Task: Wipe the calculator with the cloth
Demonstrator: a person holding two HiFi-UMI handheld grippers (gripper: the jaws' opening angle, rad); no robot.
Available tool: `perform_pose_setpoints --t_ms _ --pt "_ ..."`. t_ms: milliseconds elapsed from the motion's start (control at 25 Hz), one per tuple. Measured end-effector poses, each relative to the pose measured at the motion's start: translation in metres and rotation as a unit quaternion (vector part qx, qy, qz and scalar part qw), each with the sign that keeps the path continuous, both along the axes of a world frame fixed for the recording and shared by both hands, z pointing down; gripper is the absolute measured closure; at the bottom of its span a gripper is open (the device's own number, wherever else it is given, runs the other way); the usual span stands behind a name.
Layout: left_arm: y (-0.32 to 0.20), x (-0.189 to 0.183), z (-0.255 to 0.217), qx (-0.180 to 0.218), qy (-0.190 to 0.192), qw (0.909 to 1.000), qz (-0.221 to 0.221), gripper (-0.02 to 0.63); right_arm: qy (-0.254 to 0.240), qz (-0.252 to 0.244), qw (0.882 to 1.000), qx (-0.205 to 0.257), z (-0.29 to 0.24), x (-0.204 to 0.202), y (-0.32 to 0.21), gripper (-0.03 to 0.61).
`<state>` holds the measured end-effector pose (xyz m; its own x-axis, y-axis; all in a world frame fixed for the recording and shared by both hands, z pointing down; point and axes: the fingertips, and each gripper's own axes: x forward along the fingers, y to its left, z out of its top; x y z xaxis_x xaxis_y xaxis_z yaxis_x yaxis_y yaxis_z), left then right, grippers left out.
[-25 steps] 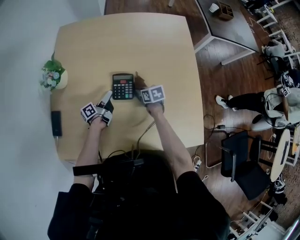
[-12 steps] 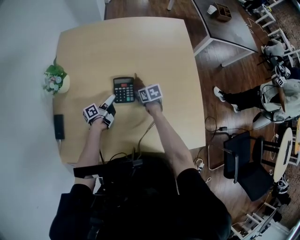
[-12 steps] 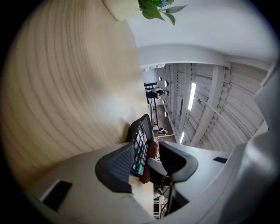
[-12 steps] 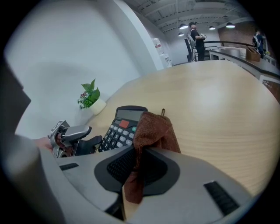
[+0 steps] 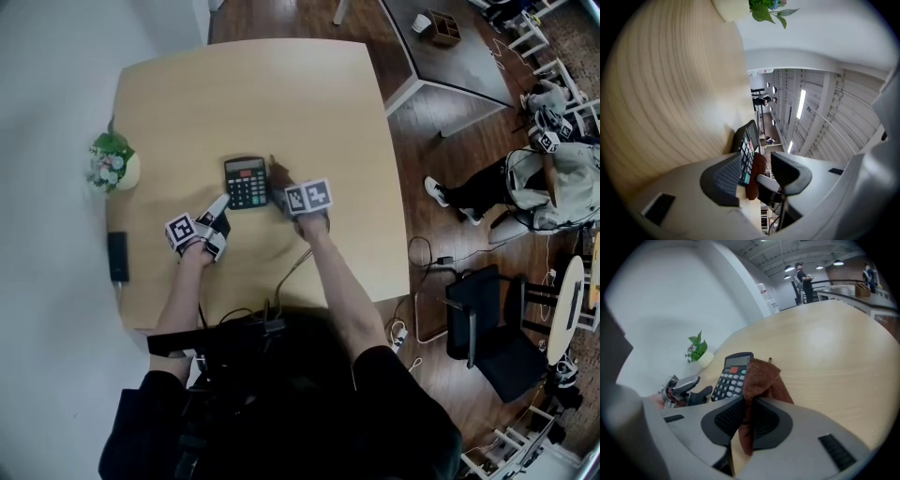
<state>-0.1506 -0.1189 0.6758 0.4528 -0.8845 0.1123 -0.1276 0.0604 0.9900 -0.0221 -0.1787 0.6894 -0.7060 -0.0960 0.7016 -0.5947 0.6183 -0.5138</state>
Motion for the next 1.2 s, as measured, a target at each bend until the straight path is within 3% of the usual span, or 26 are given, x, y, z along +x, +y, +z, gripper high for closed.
perform_pose_setpoints --t_ms 80,120,160,240,280,320,360,400,440,520,600,800,960,1200 --pt "0.012 -0.003 -0.019 0.039 0.033 0.9986 -0.008 0.413 -0.089 0.072 0.992 -0.044 -0.019 0.018 0.017 0.534" --pt "0.019 -0.007 -0.032 0.063 0.054 0.9963 -0.023 0.413 -0.157 0.119 0.978 -0.075 -0.032 0.029 0.026 0.534" --pt "0.026 -0.013 -0.047 0.089 0.075 0.9924 -0.042 0.413 -0.234 0.17 0.951 -0.109 -0.047 0.041 0.033 0.534" --pt "0.041 -0.025 -0.081 0.145 0.115 0.9795 -0.079 0.413 -0.382 0.266 0.868 -0.173 -0.075 0.067 0.047 0.535" --pt "0.052 -0.029 -0.098 0.178 0.137 0.9697 -0.095 0.413 -0.432 0.304 0.827 -0.191 -0.087 0.082 0.056 0.535" --pt "0.064 -0.033 -0.114 0.215 0.16 0.9572 -0.109 0.42 -0.464 0.33 0.798 -0.196 -0.097 0.097 0.067 0.535" --pt "0.076 -0.039 -0.125 0.252 0.18 0.9431 -0.121 0.476 -0.485 0.345 0.78 -0.193 -0.109 0.11 0.079 0.535" --pt "0.088 -0.045 -0.133 0.288 0.194 0.9286 -0.13 0.489 -0.501 0.349 0.771 -0.182 -0.123 0.119 0.091 0.535" --pt "0.097 -0.05 -0.143 0.321 0.208 0.9142 -0.135 0.536 -0.515 0.345 0.767 -0.168 -0.139 0.123 0.101 0.535" --pt "0.101 -0.05 -0.17 0.372 0.231 0.8901 -0.127 0.549 -0.538 0.325 0.767 -0.131 -0.18 0.123 0.112 0.535" --pt "0.097 -0.037 -0.192 0.401 0.235 0.8798 -0.101 0.549 -0.556 0.301 0.769 -0.093 -0.221 0.118 0.117 0.534" --pt "0.107 0.018 -0.262 0.433 0.237 0.8694 -0.013 0.552 -0.585 0.249 0.77 -0.046 -0.287 0.09 0.134 0.532" --pt "0.132 0.019 -0.291 0.46 0.215 0.8613 -0.009 0.552 -0.596 0.188 0.78 -0.031 -0.317 0.062 0.151 0.534" --pt "0.165 0.026 -0.306 0.474 0.173 0.8633 -0.019 0.552 -0.58 0.13 0.804 -0.012 -0.333 0.051 0.179 0.534"
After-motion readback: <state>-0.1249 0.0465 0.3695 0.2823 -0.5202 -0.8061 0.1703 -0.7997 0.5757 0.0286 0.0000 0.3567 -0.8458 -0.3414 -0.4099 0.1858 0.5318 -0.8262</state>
